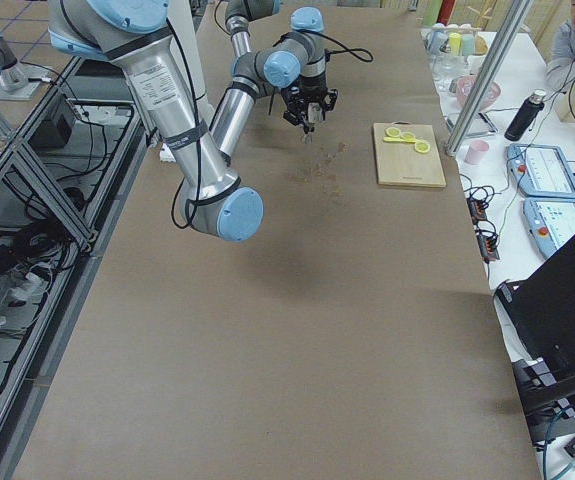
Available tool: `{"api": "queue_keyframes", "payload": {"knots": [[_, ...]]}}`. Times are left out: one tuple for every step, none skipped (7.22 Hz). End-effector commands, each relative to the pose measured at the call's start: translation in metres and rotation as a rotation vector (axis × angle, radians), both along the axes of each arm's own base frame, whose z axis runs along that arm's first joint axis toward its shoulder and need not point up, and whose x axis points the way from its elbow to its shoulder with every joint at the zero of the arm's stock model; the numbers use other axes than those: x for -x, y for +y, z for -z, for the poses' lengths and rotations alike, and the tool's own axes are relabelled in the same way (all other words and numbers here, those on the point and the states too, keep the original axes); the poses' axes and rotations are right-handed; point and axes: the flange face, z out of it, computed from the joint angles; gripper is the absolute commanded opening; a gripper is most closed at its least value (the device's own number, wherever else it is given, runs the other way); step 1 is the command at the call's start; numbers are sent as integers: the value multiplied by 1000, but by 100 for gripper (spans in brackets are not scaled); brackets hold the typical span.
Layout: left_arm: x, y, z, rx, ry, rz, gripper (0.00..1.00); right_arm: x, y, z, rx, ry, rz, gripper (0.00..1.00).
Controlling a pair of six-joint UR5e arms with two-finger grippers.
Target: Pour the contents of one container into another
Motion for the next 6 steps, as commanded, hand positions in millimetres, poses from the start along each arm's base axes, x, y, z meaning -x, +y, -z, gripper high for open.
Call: {"api": "queue_keyframes", "payload": {"knots": [[8,-2,-8,-11,-4,36,0,-14,-3,-24,-29,-60,-4,0],[17,-3,-10,-23,33,42,0,-16,-5,-35,-41,-84,-1,0],[37,-12,-21,-31,54,64,0,-20,-11,-50,-44,-111,5,0],[61,-37,-12,-39,74,111,0,-24,-24,-68,-38,-138,11,0],[87,-66,-13,-38,74,166,0,-36,-42,-89,-25,-170,14,0],[97,-80,-14,-30,67,188,0,-48,-59,-112,-20,-206,19,0]]}}
